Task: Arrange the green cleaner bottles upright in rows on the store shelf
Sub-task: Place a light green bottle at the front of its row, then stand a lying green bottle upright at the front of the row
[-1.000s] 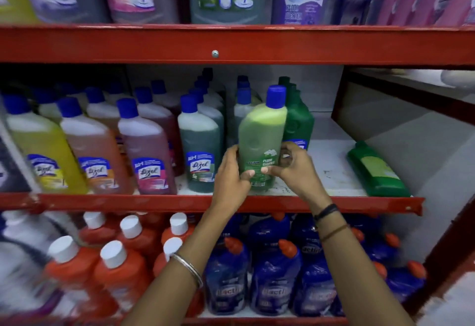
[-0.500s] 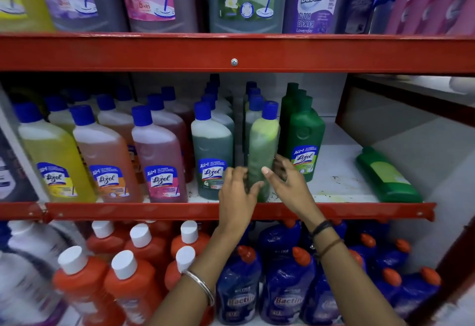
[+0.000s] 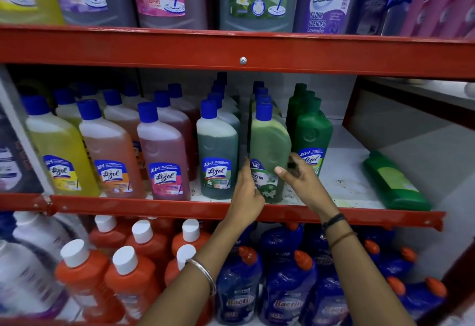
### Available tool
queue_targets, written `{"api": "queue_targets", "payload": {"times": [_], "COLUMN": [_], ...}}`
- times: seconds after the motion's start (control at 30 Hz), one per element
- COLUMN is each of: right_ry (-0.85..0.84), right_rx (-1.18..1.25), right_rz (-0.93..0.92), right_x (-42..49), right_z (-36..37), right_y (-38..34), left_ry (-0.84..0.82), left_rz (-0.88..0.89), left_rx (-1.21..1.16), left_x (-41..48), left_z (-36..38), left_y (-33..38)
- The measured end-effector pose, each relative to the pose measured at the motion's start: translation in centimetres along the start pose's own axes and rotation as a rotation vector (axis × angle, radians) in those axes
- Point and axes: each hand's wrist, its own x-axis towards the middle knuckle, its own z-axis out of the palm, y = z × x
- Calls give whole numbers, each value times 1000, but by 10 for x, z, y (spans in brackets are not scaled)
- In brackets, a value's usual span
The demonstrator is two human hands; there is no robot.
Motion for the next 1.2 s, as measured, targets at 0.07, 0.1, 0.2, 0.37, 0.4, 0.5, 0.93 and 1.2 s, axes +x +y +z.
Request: {"api": "queue_targets", "payload": {"times": [0.07, 0.1, 0.2, 0.37, 0.4, 0.5, 0.93, 1.2], "right_ry": [29, 32, 6, -10, -2, 4, 429, 357], "right_rx": [-26, -34, -55, -74, -77, -102, -443, -611], "right_rz": [-5, -3, 7, -19, -21, -50, 106, 504], "right_x": [4, 5, 7, 7, 7, 4, -26, -11], "right_z": [-3, -5, -7, -4, -2, -2, -172, -241], "right_y": [0, 0, 2, 6, 5, 8, 41, 95], "left_ry": [18, 32, 73, 135, 146, 226, -15, -403], "left_rz": [-10, -14, -11, 27, 38, 57, 367, -107], "left_rx": [-13, -15, -29, -31, -33, -44, 11, 31], "left_x": [1, 0, -2, -8, -9, -11, 12, 53], "left_z": [2, 3, 6, 12, 14, 20, 160, 261], "left_y": [0, 0, -1, -4, -4, -1, 73, 99]}}
